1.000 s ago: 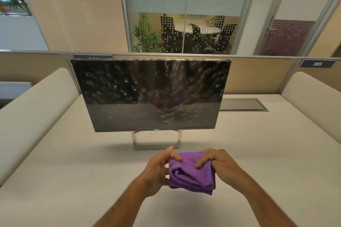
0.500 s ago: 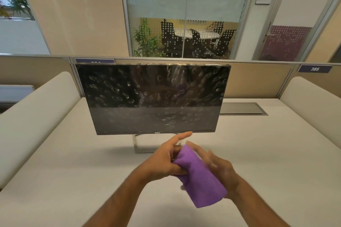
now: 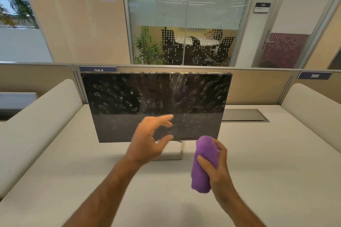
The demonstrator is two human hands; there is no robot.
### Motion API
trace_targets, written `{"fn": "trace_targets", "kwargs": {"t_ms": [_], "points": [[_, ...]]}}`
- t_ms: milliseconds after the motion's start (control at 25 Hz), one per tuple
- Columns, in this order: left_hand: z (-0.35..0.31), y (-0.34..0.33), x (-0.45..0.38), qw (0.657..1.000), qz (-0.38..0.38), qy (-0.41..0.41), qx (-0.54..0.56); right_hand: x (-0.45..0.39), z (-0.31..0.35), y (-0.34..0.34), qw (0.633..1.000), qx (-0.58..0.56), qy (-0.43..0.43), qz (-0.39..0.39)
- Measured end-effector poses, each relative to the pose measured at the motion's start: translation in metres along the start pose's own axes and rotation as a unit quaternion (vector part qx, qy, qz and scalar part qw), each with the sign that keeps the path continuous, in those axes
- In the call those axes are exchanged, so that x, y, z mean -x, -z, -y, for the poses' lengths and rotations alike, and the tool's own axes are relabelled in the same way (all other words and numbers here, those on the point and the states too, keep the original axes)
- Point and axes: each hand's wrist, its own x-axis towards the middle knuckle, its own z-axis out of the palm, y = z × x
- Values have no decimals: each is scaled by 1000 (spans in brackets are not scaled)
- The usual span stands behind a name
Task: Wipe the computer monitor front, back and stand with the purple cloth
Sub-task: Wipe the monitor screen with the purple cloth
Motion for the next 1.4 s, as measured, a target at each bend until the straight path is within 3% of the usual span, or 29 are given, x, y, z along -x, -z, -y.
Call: {"fn": "trace_targets", "kwargs": {"t_ms": [80,160,240,440,520,640,800,960,1120,1240,1280,1360,1400], "points": [[12,26,-13,993,-116,20,-32,-16,4,8,979,133,140,-59],[23,57,-28,979,-182,39,-78,-38,7,18,922,255,267,-115],[38,91,-43,963,-225,72,-131,-66,17,29,873,328,324,-157],[76,165,-79,923,-300,174,-166,-127,55,47,776,450,387,-213],[85,179,-85,911,-296,227,-176,-152,62,55,738,502,399,-213],[96,184,-88,909,-269,275,-161,-183,68,67,709,547,386,-221],[108,177,-85,928,-244,233,-159,-203,67,74,680,593,386,-193],[120,176,-80,928,-254,186,-200,-199,52,88,617,652,428,-101],[127,174,-77,926,-265,173,-206,-201,56,90,653,620,408,-146],[127,172,-77,924,-272,172,-205,-198,59,86,593,665,449,-62],[127,172,-77,924,-273,172,-204,-200,63,87,602,661,441,-71],[126,172,-75,924,-273,171,-208,-205,71,81,656,614,409,-158],[125,171,-75,923,-271,172,-212,-204,71,76,650,615,416,-161]]}}
